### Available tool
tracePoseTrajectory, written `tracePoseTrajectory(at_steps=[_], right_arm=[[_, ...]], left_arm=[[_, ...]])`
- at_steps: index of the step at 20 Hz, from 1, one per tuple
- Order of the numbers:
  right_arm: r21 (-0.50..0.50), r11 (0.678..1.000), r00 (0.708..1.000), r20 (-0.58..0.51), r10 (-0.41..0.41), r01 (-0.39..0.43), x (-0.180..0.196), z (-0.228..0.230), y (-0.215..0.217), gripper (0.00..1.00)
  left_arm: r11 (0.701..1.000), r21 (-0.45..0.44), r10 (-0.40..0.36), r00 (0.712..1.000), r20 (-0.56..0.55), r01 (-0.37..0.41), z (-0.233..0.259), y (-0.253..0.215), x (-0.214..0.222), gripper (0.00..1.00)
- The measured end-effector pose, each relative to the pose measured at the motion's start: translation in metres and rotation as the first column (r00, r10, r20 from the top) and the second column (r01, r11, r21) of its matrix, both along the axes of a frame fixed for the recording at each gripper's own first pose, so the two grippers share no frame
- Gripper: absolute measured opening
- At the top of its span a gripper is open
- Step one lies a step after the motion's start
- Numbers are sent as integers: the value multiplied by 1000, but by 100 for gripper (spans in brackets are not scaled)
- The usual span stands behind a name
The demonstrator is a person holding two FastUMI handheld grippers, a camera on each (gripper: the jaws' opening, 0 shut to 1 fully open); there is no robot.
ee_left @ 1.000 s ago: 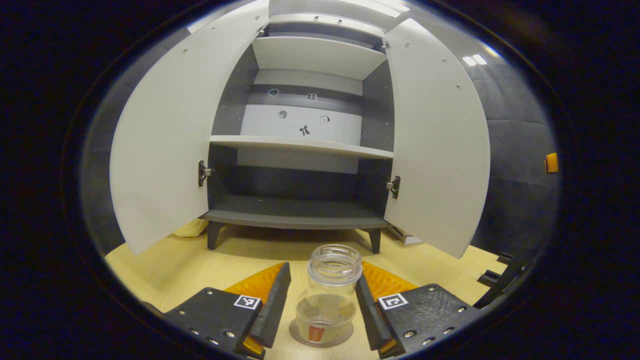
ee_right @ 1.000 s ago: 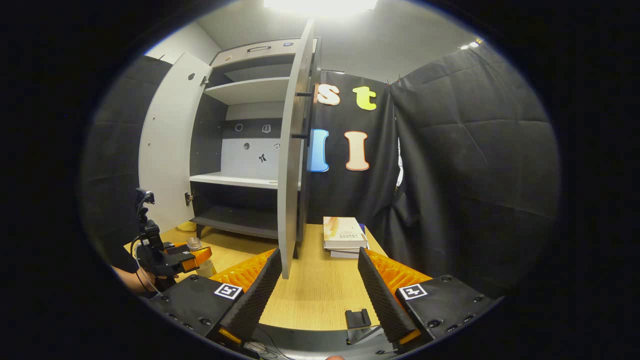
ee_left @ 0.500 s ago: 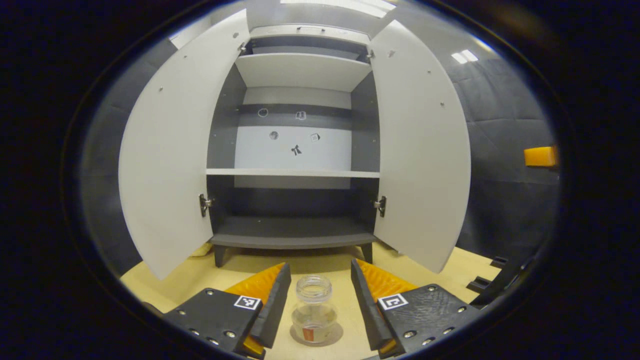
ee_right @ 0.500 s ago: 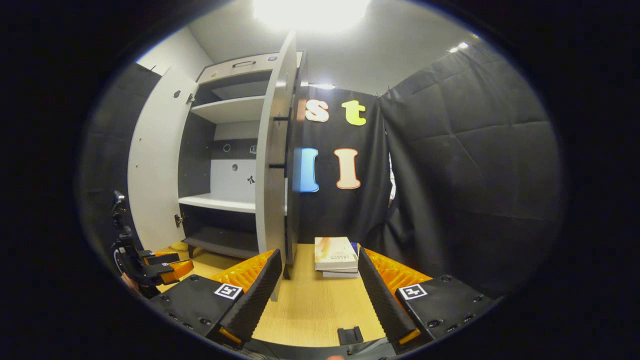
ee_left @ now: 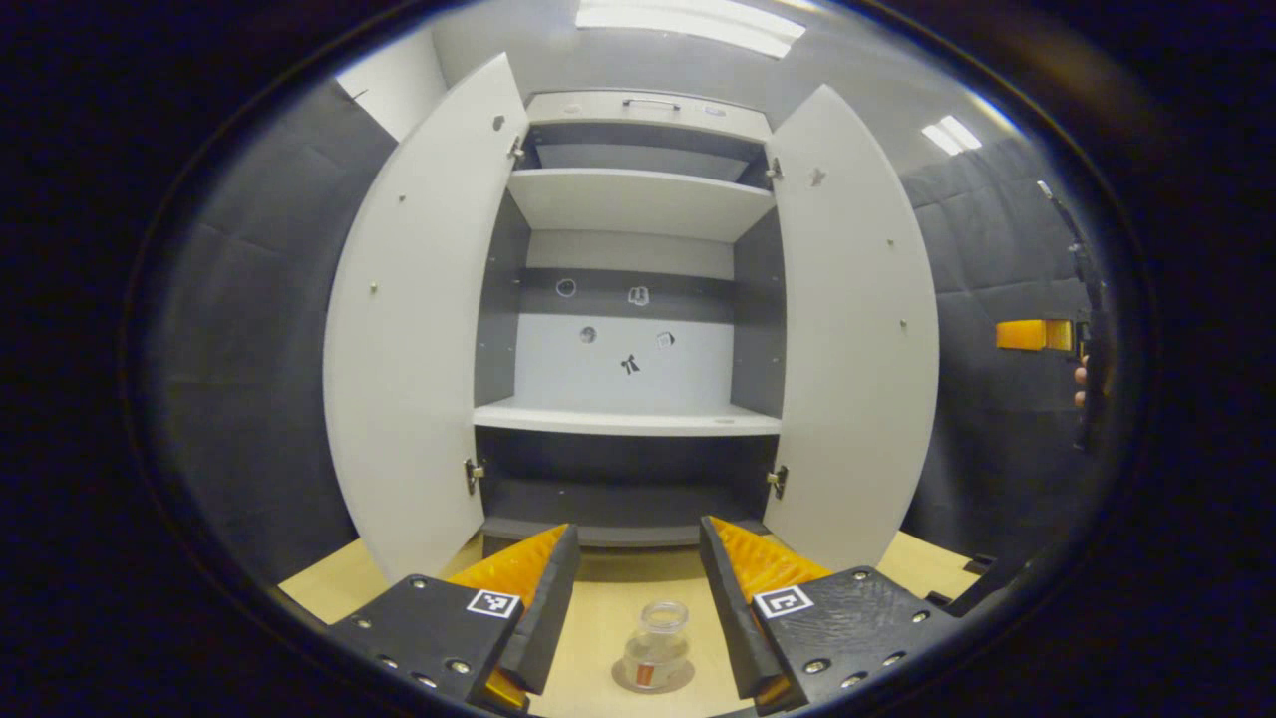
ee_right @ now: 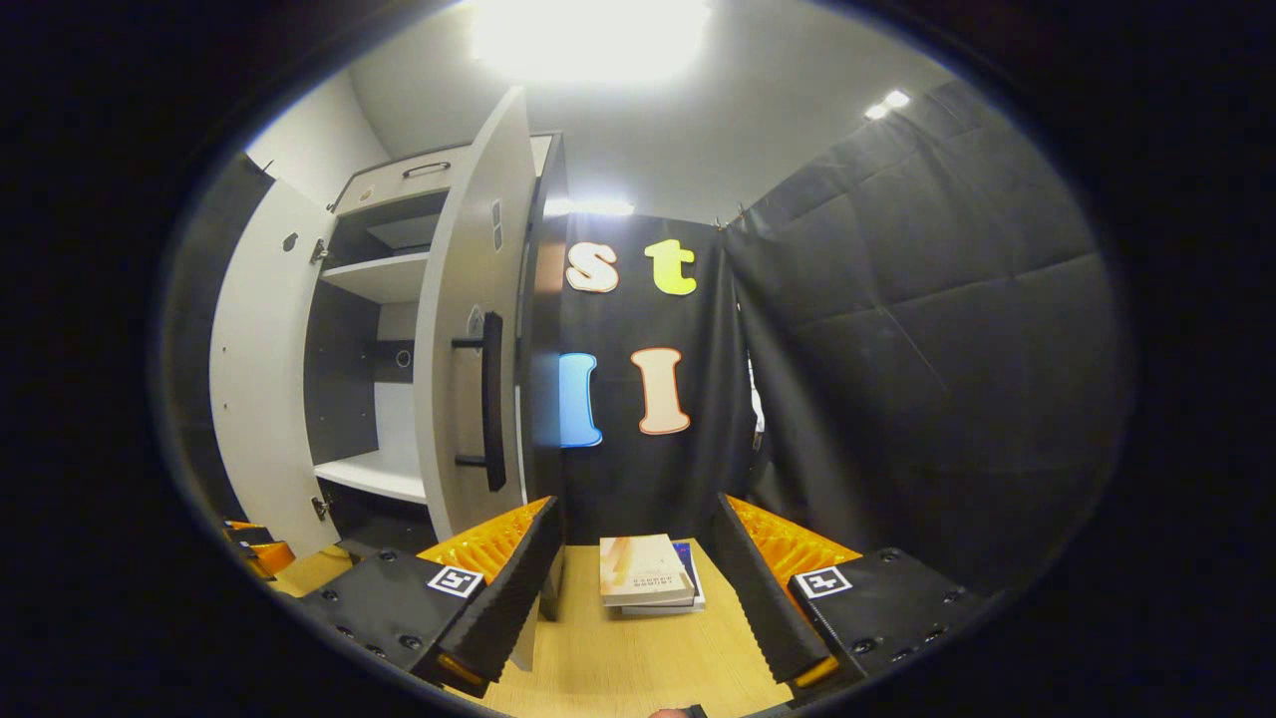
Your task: Grasp the bottle in the cabinet with the left hand and place it on the coaster, then close the right door with the right hand and the left door with the left hand.
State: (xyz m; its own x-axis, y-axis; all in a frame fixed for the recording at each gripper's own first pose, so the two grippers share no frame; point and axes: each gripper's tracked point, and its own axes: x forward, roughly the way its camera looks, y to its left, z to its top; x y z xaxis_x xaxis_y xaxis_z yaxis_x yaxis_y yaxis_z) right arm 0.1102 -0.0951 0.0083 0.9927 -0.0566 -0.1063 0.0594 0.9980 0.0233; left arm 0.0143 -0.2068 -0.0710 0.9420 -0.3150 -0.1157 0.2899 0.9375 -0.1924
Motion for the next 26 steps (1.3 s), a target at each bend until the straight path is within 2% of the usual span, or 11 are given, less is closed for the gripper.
tracePoseTrajectory(at_steps=[3,9,11,14,17,18,22,23,25,26], right_arm=[[-7,998,998,40,-55,55,20,23,-5,98],[-6,990,988,56,-143,143,53,37,4,96],[-13,987,986,54,-157,158,60,37,12,96],[-19,987,987,34,-157,157,68,34,27,96],[-31,984,985,16,-174,175,70,32,36,96],[-35,982,982,17,-186,186,72,32,36,92],[2,983,983,-1,-181,181,70,29,44,92],[-2,983,983,2,-185,185,69,30,46,95],[-23,981,981,6,-195,195,66,31,51,92],[-30,981,981,5,-193,194,66,32,55,95]], left_arm=[[997,-1,80,997,13,-80,22,48,4,69],[976,18,216,975,57,-217,46,142,16,69],[965,16,258,964,68,-260,49,172,4,69],[949,37,309,948,72,-313,44,209,9,70],[936,61,341,937,75,-345,41,239,16,69],[935,63,345,936,76,-350,41,248,18,69],[927,80,361,930,67,-366,33,276,27,69],[928,78,361,930,69,-366,33,279,30,69],[932,74,350,934,68,-354,31,283,34,70],[934,72,345,936,68,-350,30,284,39,70]])
